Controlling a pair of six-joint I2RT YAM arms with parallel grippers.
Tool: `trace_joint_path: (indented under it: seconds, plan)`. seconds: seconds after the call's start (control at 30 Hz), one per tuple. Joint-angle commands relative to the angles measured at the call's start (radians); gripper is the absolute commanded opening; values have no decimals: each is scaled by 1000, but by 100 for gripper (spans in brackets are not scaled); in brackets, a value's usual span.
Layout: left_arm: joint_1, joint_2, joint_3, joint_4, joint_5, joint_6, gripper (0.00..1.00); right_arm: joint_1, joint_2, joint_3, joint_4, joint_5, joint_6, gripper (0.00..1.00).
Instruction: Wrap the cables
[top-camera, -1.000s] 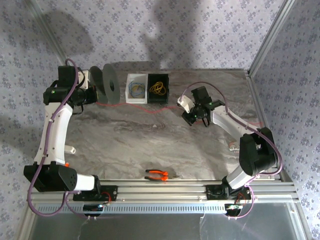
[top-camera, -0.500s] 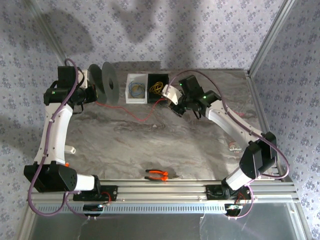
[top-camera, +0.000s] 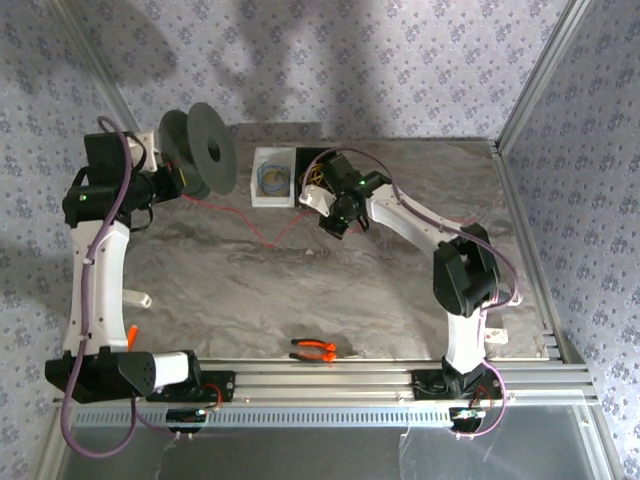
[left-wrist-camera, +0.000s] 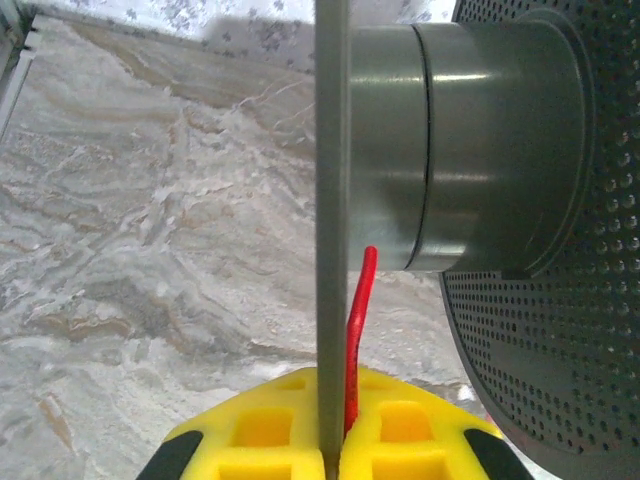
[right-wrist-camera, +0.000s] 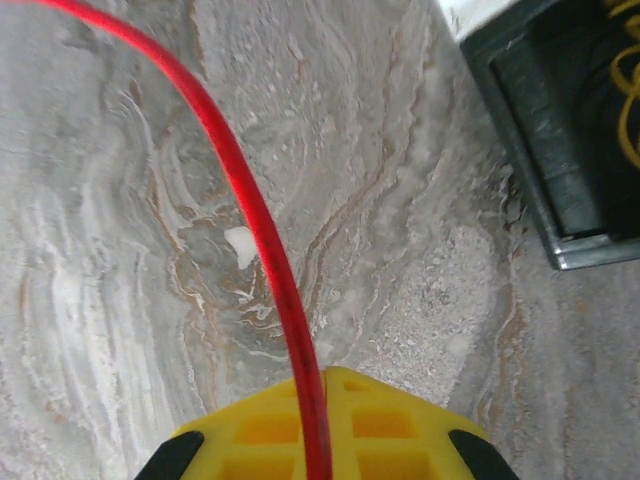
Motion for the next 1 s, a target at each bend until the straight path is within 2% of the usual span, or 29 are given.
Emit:
trace_joint_path:
  seconds: [0.0,0.1,0.27,0.47,0.53,0.73,0.87,0.97]
  plan:
    - [17,-47,41,72,169,-33,0,-34,63,132,-79,41,47,0]
    - [23,-72,27,48,226,-13,0,-76,136,254,-140,60,90,0]
    - [24,-108,2,-29,259,61,0,-151,277,529,-252,95,112,0]
    - [10,-122,-11,-155,222,170,0,-245,457,900,-365,103,153,0]
    - [-17,-115,-16,-199,170,208,0,-273,483,968,-361,102,183,0]
    - [-172,-68,-33,-288,-67,275,0,-296,460,975,-313,54,219,0]
    - [-311,10,-40,-328,-297,285,0,-274,440,973,-306,24,237,0]
    - [-379,92,-40,-355,-450,274,0,-243,427,975,-302,10,258,0]
